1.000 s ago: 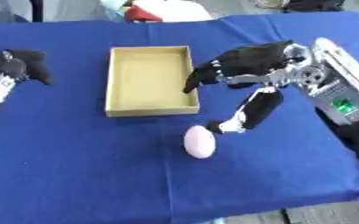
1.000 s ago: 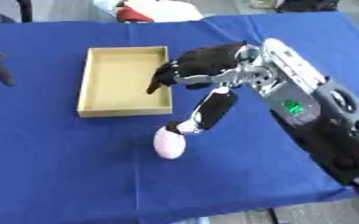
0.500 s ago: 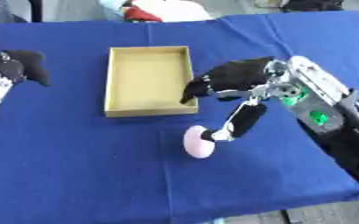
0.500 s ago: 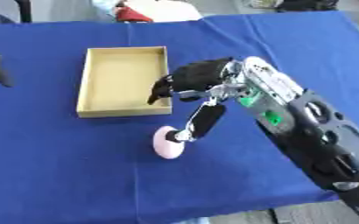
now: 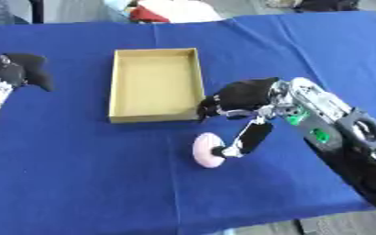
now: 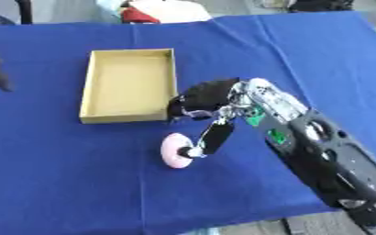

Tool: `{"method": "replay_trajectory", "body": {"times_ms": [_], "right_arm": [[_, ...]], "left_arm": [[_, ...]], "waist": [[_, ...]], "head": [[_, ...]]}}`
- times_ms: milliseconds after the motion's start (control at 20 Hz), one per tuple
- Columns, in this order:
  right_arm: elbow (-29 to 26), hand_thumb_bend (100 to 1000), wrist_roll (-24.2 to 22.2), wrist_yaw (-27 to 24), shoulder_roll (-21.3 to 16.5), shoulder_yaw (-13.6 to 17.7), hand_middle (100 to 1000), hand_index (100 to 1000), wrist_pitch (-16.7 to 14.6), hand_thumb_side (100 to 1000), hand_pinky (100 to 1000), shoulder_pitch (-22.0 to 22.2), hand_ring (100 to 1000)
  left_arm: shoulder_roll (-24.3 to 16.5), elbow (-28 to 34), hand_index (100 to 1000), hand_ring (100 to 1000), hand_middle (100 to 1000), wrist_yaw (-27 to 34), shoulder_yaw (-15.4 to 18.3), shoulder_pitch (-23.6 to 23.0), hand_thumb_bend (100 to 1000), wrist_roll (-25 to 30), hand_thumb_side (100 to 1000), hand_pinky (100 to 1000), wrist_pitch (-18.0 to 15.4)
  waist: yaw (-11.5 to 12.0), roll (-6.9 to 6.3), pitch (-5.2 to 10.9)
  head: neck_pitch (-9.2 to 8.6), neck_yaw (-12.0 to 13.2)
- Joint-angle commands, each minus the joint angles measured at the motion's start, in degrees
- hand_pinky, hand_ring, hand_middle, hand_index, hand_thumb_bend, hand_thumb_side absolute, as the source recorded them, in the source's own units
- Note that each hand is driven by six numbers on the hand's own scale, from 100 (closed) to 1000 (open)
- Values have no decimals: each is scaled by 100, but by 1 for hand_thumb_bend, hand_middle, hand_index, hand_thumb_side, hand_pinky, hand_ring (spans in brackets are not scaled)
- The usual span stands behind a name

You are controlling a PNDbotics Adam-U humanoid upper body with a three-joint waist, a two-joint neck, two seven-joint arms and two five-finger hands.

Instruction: Pick up objects on the table and place them in the box.

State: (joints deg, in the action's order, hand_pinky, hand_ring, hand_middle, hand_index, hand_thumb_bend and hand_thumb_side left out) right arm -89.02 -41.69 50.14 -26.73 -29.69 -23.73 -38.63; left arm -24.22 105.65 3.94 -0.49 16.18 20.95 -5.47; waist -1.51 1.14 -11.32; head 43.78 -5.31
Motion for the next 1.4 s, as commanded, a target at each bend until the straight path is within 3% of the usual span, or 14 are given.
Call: {"method": "replay_trajectory", "body": {"times_ms": [50,100,200,400,550,750,950,1400], "right_arm": [[-45,227,65,36,5,20,862,811,-78,582,787,-25,820],[-62,212,109,28,19,19,860,783,-89,548,786,-11,820],[-91,147,220,17,36,26,850,721,-108,394,782,9,816],[-90,100,468,37,45,45,835,660,-136,112,776,27,811],[-67,100,662,38,47,60,824,627,-150,100,770,39,806],[-96,100,1077,52,28,119,788,487,-170,100,755,15,785],[-88,100,1440,14,-5,202,764,420,-159,100,742,-48,771],[-47,100,1547,-365,-185,449,754,413,115,100,737,-518,765]], "left_arm": [[-58,48,782,591,564,-29,28,82,100,18,782,717,-7],[-58,48,782,591,564,-29,27,82,100,21,782,717,-8],[-57,48,782,591,564,-30,27,83,100,25,782,717,-8],[-56,50,782,592,565,-30,26,83,100,31,783,717,-8],[-56,51,782,592,565,-33,26,81,100,35,784,717,-8],[-57,52,782,592,565,-32,27,81,100,35,783,718,-9],[-59,55,782,593,565,-24,31,80,100,32,781,718,-10],[-66,63,782,593,566,-11,33,76,100,29,780,718,-9]], "waist": [[-2,-13,75],[-2,-13,75],[-4,-15,75],[-8,-19,73],[-14,-22,69],[-23,-25,73],[-31,-30,83],[-34,-23,100]], "head": [[-25,-27],[-25,-24],[-27,-28],[-26,-35],[-25,-36],[-24,-37],[-33,-38],[-36,-27]]}}
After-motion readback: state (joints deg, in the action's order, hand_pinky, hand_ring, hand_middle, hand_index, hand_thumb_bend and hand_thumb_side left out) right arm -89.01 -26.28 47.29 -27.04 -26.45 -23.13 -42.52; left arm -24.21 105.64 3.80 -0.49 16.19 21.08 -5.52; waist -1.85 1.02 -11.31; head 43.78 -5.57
